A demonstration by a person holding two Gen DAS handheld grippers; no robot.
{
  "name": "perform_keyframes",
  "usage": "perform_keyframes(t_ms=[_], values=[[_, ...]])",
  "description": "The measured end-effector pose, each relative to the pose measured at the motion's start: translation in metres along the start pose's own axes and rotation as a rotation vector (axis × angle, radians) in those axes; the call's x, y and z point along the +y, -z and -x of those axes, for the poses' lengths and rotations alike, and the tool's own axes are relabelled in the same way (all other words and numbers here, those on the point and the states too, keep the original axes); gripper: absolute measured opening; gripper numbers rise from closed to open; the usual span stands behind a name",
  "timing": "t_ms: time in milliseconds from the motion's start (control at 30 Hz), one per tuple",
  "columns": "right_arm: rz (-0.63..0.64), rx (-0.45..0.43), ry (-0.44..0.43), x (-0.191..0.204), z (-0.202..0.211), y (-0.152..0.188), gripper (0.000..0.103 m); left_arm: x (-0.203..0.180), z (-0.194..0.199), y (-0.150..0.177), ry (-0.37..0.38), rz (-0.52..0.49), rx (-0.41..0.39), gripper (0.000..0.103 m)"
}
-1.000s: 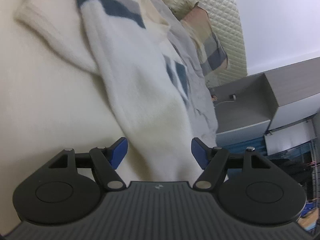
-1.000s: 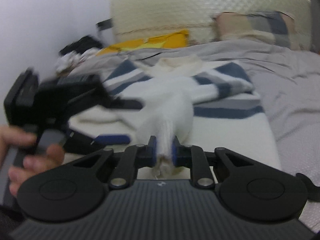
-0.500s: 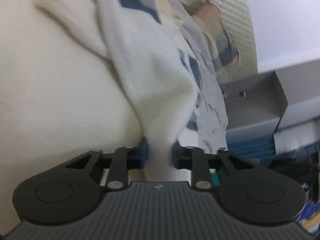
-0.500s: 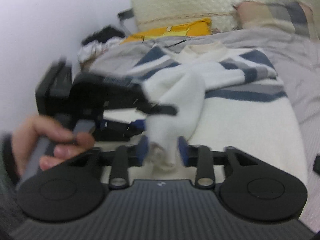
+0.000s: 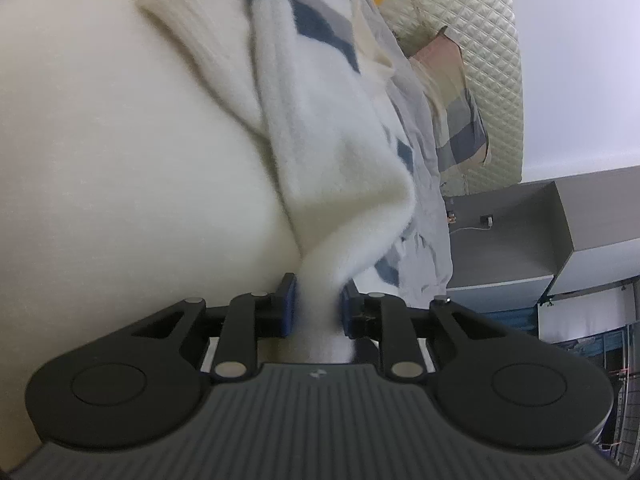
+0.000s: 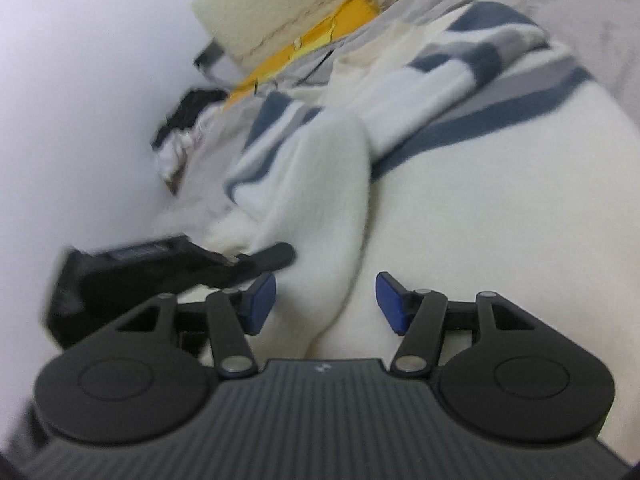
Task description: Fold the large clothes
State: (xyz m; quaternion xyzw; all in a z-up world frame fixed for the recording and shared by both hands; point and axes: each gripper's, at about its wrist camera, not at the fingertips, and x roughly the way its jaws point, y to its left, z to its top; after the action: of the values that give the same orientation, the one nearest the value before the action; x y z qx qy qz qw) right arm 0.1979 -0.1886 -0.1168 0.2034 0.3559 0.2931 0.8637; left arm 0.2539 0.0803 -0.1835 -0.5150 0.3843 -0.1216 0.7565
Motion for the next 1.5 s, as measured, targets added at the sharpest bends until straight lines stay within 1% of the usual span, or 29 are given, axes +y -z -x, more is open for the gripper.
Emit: perform_keyframes(t_ms=[33, 67, 100, 133, 167, 200, 233, 267, 300, 333, 400, 467, 533, 667, 733, 833, 867, 900, 967, 1067, 1133, 1200, 1267, 1300, 1333, 1400, 1500], values=[[0.025, 0.007, 0.011, 0.002, -0.007, -0.001, 0.057, 0.001, 0.000, 0.000, 0.000, 0.003, -0.001, 0.032], [0.014, 0.008, 0.008, 0.001, -0.012, -0.002, 0.057, 0.002, 0.002, 0.000, -0.001, 0.009, -0.007, 0.036], [-0.019, 0.010, -0.010, -0.001, -0.017, -0.003, 0.054, 0.002, 0.003, -0.001, 0.005, 0.014, -0.016, 0.046], [-0.053, 0.017, -0.036, -0.003, -0.020, -0.004, 0.046, 0.003, 0.007, -0.002, 0.019, 0.020, -0.027, 0.052], [-0.073, 0.023, -0.054, -0.004, -0.022, -0.004, 0.044, 0.002, 0.009, -0.002, 0.022, 0.020, -0.029, 0.053], [-0.083, 0.025, -0.066, -0.004, -0.022, -0.004, 0.037, 0.002, 0.011, -0.005, 0.018, 0.012, -0.024, 0.054], [-0.082, 0.026, -0.075, -0.004, -0.021, -0.004, 0.028, -0.001, 0.014, -0.007, 0.013, -0.003, -0.026, 0.056], [-0.082, 0.028, -0.078, -0.003, -0.020, -0.004, 0.024, -0.003, 0.017, -0.008, 0.006, -0.016, -0.037, 0.057], [-0.083, 0.027, -0.077, -0.003, -0.018, -0.006, 0.015, -0.005, 0.020, -0.009, 0.003, -0.021, -0.045, 0.059], [-0.076, 0.021, -0.075, -0.002, -0.015, -0.007, 0.011, -0.007, 0.022, -0.010, 0.003, -0.029, -0.049, 0.059], [-0.021, -0.005, -0.038, 0.004, -0.005, -0.014, 0.010, -0.013, 0.026, -0.009, -0.004, -0.061, -0.054, 0.059], [0.071, -0.045, 0.026, 0.016, 0.010, -0.024, 0.009, -0.021, 0.030, -0.007, -0.026, -0.116, -0.068, 0.059], [0.169, -0.093, 0.089, 0.027, 0.026, -0.034, 0.009, -0.033, 0.035, -0.005, -0.061, -0.199, -0.073, 0.059], [0.448, -0.160, 0.290, 0.047, 0.047, -0.047, 0.008, -0.058, 0.043, 0.001, -0.175, -0.389, -0.093, 0.059], [0.504, -0.162, 0.360, 0.042, 0.047, -0.054, 0.008, -0.071, 0.050, 0.008, -0.243, -0.491, -0.126, 0.059], [0.538, -0.139, 0.450, 0.020, 0.036, -0.062, 0.008, -0.077, 0.063, 0.014, -0.332, -0.560, -0.155, 0.060], [0.533, -0.125, 0.473, 0.010, 0.032, -0.063, 0.008, -0.078, 0.066, 0.016, -0.354, -0.567, -0.163, 0.060], [0.501, -0.104, 0.481, -0.003, 0.027, -0.065, 0.008, -0.076, 0.073, 0.016, -0.381, -0.572, -0.174, 0.060], [0.410, -0.056, 0.467, -0.030, 0.015, -0.069, 0.008, -0.072, 0.087, 0.017, -0.440, -0.566, -0.200, 0.061], [0.262, -0.010, 0.425, -0.058, 0.003, -0.067, 0.009, -0.053, 0.111, 0.010, -0.494, -0.489, -0.215, 0.063], [0.198, -0.014, 0.396, -0.065, 0.004, -0.064, 0.011, -0.036, 0.128, 0.006, -0.510, -0.403, -0.226, 0.065], [0.144, -0.026, 0.378, -0.066, 0.013, -0.066, 0.012, -0.019, 0.140, 0.001, -0.508, -0.324, -0.223, 0.066], [0.090, -0.035, 0.378, -0.065, 0.026, -0.065, 0.022, -0.012, 0.144, -0.003, -0.496, -0.273, -0.221, 0.066], [0.061, -0.038, 0.384, -0.063, 0.032, -0.065, 0.037, -0.010, 0.145, -0.004, -0.499, -0.263, -0.223, 0.067], [0.032, -0.038, 0.383, -0.063, 0.043, -0.062, 0.058, -0.008, 0.146, -0.005, -0.512, -0.253, -0.225, 0.068], [-0.031, -0.045, 0.392, -0.064, 0.066, -0.052, 0.074, -0.005, 0.146, -0.003, -0.526, -0.229, -0.231, 0.068], [-0.131, -0.078, 0.380, -0.067, 0.101, -0.037, 0.073, -0.003, 0.151, -0.001, -0.532, -0.202, -0.247, 0.069]])
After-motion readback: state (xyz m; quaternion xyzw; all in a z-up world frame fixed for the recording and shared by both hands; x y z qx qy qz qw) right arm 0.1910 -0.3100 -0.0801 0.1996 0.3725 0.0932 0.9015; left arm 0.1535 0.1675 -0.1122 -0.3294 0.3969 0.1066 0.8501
